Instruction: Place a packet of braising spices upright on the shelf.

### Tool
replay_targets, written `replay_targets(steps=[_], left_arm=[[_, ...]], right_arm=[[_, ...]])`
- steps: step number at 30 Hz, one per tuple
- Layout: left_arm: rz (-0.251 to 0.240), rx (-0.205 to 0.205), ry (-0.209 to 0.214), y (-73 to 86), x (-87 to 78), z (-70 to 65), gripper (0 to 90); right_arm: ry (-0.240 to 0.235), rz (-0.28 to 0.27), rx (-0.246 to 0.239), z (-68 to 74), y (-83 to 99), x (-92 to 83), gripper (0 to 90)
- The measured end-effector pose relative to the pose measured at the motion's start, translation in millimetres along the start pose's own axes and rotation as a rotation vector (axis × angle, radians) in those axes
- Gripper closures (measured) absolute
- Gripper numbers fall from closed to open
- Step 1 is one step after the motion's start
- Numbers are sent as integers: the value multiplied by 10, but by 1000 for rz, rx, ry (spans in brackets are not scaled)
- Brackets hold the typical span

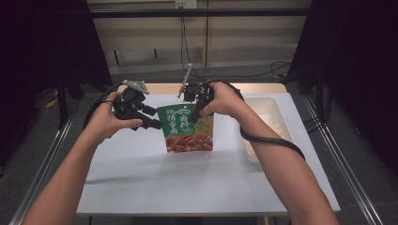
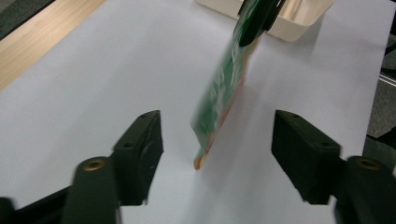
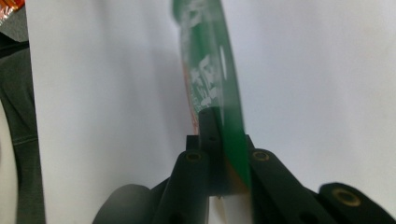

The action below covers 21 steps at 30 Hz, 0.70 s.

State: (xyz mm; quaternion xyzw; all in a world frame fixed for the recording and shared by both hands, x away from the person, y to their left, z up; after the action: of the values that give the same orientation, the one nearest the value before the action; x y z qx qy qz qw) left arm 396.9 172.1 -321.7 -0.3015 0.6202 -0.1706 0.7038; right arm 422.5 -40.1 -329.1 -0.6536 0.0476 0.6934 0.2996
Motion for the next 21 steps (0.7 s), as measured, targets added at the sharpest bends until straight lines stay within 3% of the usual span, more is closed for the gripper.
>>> replay_targets(steps=[3, 4, 5, 10, 15, 17, 18, 21], left_arm=[[-2, -6, -5, 74, 45, 10, 248], [-18, -39, -15, 112, 73, 9, 208], [-18, -39, -15, 112, 73, 9, 208], [-103, -93, -44, 261, 130, 27, 157], [-100, -132, -69, 409, 177, 39, 106], [-66, -145, -88, 464, 205, 30, 81], [-64, -159, -85, 509, 230, 15, 83], [-77, -164, -93, 552, 259, 2, 88]], right_arm=[[-18, 8, 22, -28, 28, -23, 900], [-6, 13, 34, -24, 37, -38, 900], [-6, 13, 34, -24, 37, -38, 900], [-2, 10, 43, -45, 58, -82, 900], [5, 19, 47, -50, 93, -135, 900], [1, 31, 58, -73, 121, -176, 900], [5, 21, 76, -73, 130, -180, 900], [6, 39, 68, -85, 148, -208, 900]])
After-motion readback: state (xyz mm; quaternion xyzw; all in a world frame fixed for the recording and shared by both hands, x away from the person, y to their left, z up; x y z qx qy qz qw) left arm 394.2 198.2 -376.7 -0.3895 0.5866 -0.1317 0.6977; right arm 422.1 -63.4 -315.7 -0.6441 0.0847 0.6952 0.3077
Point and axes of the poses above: each handheld gripper's, and its own axes: x roughly forward along the jaws, y roughly out of its underside, z roughly to its left, the point moved 2 cm from there along x, roughly forward along the jaws, and after that the axes turned 14 degrees about x, right-handed, at the moved point
